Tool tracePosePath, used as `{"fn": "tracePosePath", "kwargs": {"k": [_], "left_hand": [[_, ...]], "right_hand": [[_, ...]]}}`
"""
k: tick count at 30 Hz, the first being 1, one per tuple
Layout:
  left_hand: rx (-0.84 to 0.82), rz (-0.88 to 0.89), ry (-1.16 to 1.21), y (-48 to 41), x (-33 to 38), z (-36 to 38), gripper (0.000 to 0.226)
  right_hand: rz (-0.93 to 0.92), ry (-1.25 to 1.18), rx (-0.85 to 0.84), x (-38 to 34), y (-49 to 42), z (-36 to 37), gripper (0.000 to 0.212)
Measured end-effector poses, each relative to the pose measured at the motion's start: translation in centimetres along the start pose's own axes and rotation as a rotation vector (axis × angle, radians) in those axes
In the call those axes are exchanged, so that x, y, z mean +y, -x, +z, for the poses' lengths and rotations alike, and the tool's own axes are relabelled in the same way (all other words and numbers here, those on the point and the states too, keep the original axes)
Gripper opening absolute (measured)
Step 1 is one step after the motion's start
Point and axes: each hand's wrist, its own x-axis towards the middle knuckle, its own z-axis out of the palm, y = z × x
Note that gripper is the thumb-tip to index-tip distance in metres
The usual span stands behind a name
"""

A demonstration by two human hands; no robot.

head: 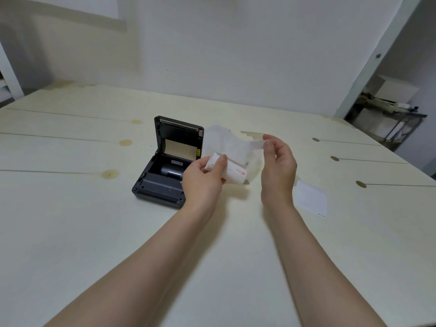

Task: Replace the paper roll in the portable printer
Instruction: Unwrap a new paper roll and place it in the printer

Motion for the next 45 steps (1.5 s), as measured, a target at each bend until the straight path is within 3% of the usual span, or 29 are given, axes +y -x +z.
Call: {"fn": "tracePosePath", "kwargs": {"k": [4, 9, 13, 17, 19, 22, 25, 27, 30, 32, 34, 39, 45], "left_hand": [[-0.028, 0.049, -0.124, -0.9, -0.4, -0.3, 0.03], [-0.047, 0.055, -0.241, -1.0, -0.9, -0.1, 0.03], [-0.047, 0.044, -0.259, -1.0, -1.2, -0.5, 0.028], [-0.066, 0.034, -0.269, -0.7, -1.3, -0.4, 0.031], [-0.068, 0.037, -0.265, -0.4, -1.3, -0.5, 0.032], [-0.084, 0.043, -0.267, 0.1, -1.3, -0.8, 0.031], [-0.112, 0.04, -0.253, 0.5, -1.2, -1.0, 0.032], [-0.129, 0.045, -0.23, 0.8, -1.1, -1.0, 0.033], [-0.168, 0.046, -0.175, 1.3, -0.4, -0.8, 0.033], [-0.183, 0.049, -0.134, 1.6, 0.1, -0.8, 0.036], [-0.195, 0.066, -0.102, 1.9, 0.7, -1.0, 0.037], [-0.248, 0.158, -0.158, 1.9, 2.5, -4.2, 0.039], [-0.249, 0.384, -0.603, -0.3, 6.3, -10.5, 0.035]], "right_hand": [[-0.066, 0.284, -0.156, 0.8, -2.0, 0.7, 0.013], [0.079, 0.775, -0.407, 2.1, -5.3, 1.5, 0.028], [0.23, 0.953, -0.437, 3.7, -5.0, 0.4, 0.026], [0.181, 1.098, -0.395, 4.9, -4.0, 0.5, 0.008], [0.165, 1.14, -0.374, 5.1, -3.7, 0.6, 0.025], [0.178, 1.077, -0.335, 5.1, -3.5, 0.4, 0.04], [0.07, 0.896, -0.129, 4.0, -2.5, -0.3, 0.017], [0.002, 0.718, -0.053, 2.4, -1.7, -1.0, 0.014], [0.132, 0.417, -0.269, -0.7, -0.3, -2.4, 0.02], [0.219, 0.343, -0.522, -1.7, 0.7, -3.1, 0.018], [0.236, 0.347, -0.673, -2.0, 1.6, -3.5, 0.021], [0.16, 0.287, -0.656, -3.3, 3.2, -1.6, 0.026], [-0.181, 0.562, -0.56, -4.2, 5.3, 3.9, 0.028]]}}
